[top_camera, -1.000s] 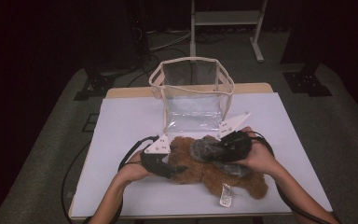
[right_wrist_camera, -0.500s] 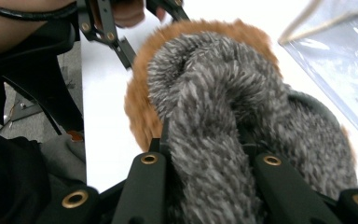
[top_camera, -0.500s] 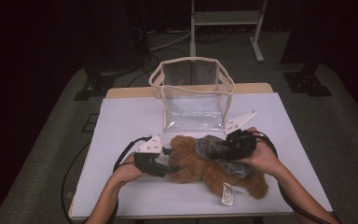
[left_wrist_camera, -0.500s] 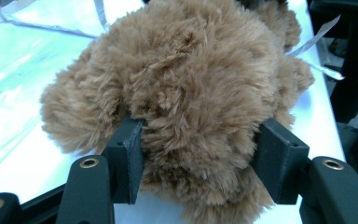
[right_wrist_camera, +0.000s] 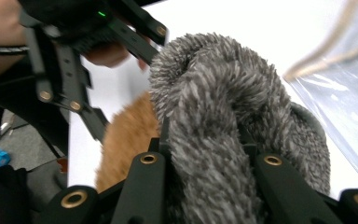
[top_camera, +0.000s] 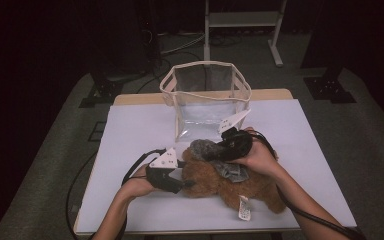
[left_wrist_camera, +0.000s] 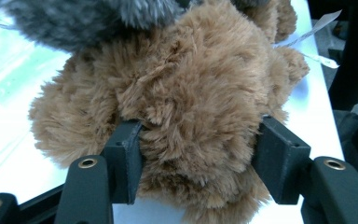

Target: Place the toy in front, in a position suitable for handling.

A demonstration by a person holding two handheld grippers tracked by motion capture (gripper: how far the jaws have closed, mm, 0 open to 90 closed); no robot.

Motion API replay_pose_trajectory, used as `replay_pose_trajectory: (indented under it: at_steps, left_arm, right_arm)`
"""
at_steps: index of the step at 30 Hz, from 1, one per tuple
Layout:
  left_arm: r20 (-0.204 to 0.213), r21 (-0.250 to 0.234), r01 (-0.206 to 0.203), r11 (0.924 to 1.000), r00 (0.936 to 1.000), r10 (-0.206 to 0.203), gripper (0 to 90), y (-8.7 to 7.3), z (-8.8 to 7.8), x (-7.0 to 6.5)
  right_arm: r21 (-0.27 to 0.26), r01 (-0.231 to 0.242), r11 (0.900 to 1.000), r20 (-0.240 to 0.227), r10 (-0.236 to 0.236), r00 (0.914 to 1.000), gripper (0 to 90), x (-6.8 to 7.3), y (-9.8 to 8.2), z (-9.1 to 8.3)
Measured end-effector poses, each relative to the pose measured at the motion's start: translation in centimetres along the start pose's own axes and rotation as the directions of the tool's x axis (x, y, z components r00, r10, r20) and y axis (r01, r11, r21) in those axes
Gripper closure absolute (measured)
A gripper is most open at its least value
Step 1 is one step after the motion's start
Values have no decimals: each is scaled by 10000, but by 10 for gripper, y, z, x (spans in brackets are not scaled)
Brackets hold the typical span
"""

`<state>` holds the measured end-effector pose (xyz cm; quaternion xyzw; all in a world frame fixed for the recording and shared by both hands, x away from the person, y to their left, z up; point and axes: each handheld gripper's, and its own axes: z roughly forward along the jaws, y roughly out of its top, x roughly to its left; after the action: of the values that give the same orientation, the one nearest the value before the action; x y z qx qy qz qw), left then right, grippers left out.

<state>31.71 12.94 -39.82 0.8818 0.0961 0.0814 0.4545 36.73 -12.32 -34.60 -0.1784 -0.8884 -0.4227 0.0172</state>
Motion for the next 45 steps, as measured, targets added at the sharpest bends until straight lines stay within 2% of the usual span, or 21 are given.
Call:
replay_pose_trajectory:
  at_steps: [3, 5, 7, 9, 12, 14, 17, 18, 22, 24, 27, 31, 33, 35, 37, 38, 40, 41, 43, 45]
  left_arm:
    - [-154, 88, -102, 9999, 9998, 104, 341, 1, 1, 1]
    - [-217, 15, -35, 10000, 9998, 35, 335, 0, 2, 2]
    - [-173, -4, -13, 10000, 9999, 13, 336, 1, 2, 3]
    - [-174, 15, 3, 10000, 9998, -3, 328, 1, 3, 3]
    - [-187, 64, -13, 10000, 9998, 14, 298, 2, 4, 3]
    - [-192, 70, 7, 10000, 9998, -5, 283, 1, 3, 2]
    - [-165, 91, 8, 10000, 9999, -6, 268, 1, 2, 3]
    - [-141, 126, 18, 9999, 9999, -16, 257, 1, 2, 4]
    - [-65, 133, 93, 9999, 9999, -92, 229, 1, 0, 5]
    - [-90, 116, 121, 9999, 9999, -120, 219, 1, -2, 5]
    - [-105, 50, 90, 9999, 9999, -90, 202, 0, -4, 6]
    - [-116, 69, 121, 9999, 9999, -121, 194, -1, -6, 8]
    - [-41, 195, 234, 9995, 9997, -234, 160, -2, -3, 9]
    - [-100, 396, 363, 9986, 9993, -359, 101, -5, 1, 10]
    - [-14, 453, 496, 9977, 9988, -496, 102, -9, 6, 12]
    - [108, 332, 525, 9981, 9985, -529, 119, -11, 7, 12]
    - [213, -181, 626, 9979, 9978, -622, 245, -13, 6, 13]
    - [222, -180, 657, 9977, 9976, -653, 288, -13, 6, 13]
    - [88, -145, 556, 9984, 9984, -554, 339, -12, 5, 12]
    - [-11, -155, 552, 9984, 9985, -553, 360, -7, 4, 9]
  right_arm:
    - [294, -161, 9994, 499, 146, 9986, 724, -2, -10, -11]
    - [314, -194, 9993, 609, 175, 9980, 725, 1, -16, -20]
    - [147, -165, 9998, 362, 160, 9992, 723, 7, -20, -26]
    - [-166, -228, 9996, -162, 225, 9996, 710, 13, -23, -31]
    - [160, -68, 9998, 116, 66, 9999, 638, 17, -24, -28]
    - [75, -190, 9998, 11, 190, 9998, 569, 16, -25, -28]
    - [-6, -149, 9999, 224, 149, 9996, 498, 19, -23, -36]
    - [3, -74, 10000, 454, 74, 9989, 478, 22, -23, -40]
    - [24, 164, 9999, 906, -165, 9957, 440, 26, -21, -56]
    - [18, 222, 9998, 1053, -222, 9942, 432, 28, -20, -61]
    - [9, 592, 9982, 1360, -587, 9890, 425, 33, -17, -70]
    - [-46, 862, 9963, 1628, -843, 9831, 437, 39, -17, -78]
    - [-68, 852, 9963, 1520, -832, 9849, 428, 38, -20, -73]
    - [45, 965, 9953, 1607, -960, 9823, 427, 36, -21, -64]
    - [97, 856, 9963, 1311, -861, 9876, 432, 31, -22, -48]
    - [188, 824, 9964, 1304, -842, 9879, 448, 30, -22, -42]
    - [298, 683, 9972, 1004, -710, 9924, 591, 26, -23, -23]
    - [379, 703, 9968, 1038, -739, 9919, 651, 26, -22, -17]
    - [480, 646, 9968, 913, -688, 9934, 685, 26, -18, -10]
    - [483, 822, 9954, 841, -861, 9927, 697, 25, -11, -7]
